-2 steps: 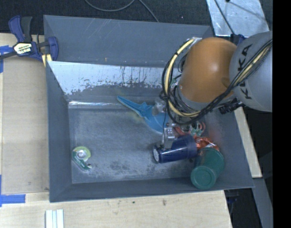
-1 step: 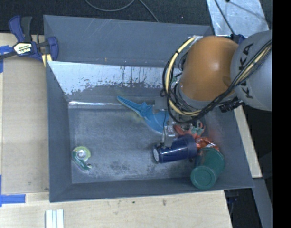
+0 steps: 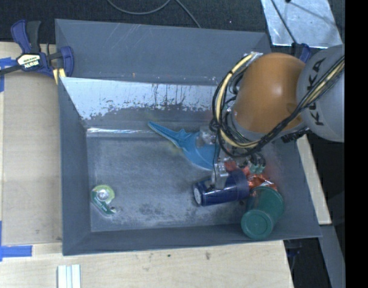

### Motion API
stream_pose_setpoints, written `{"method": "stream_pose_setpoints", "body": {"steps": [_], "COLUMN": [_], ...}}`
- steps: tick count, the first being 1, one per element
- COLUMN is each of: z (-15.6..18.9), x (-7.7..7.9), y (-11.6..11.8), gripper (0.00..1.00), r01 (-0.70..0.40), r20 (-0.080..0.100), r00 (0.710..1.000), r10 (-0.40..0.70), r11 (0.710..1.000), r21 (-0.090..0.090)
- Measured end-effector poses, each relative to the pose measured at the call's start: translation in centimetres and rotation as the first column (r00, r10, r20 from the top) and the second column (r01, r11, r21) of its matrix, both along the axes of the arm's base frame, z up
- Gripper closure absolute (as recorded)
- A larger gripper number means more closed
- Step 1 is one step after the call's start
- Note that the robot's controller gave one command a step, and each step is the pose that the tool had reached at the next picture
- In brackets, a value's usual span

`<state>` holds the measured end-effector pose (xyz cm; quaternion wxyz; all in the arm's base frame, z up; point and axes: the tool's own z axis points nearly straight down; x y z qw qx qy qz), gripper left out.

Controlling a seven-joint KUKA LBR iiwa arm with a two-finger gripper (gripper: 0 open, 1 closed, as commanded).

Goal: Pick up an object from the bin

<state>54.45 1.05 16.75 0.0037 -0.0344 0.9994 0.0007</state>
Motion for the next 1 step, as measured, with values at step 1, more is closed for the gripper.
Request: {"method": "stream_pose_setpoints", "body": {"steps": [1], "z": [-4.88], "x": [-0.68], "y": [-2.75], "gripper": [0.0], "r01": [-0.11], "r20": [-0.001], "r00": [0.994], "r10": [0.11], "r11": [0.994], "r21": [-0.004]}}
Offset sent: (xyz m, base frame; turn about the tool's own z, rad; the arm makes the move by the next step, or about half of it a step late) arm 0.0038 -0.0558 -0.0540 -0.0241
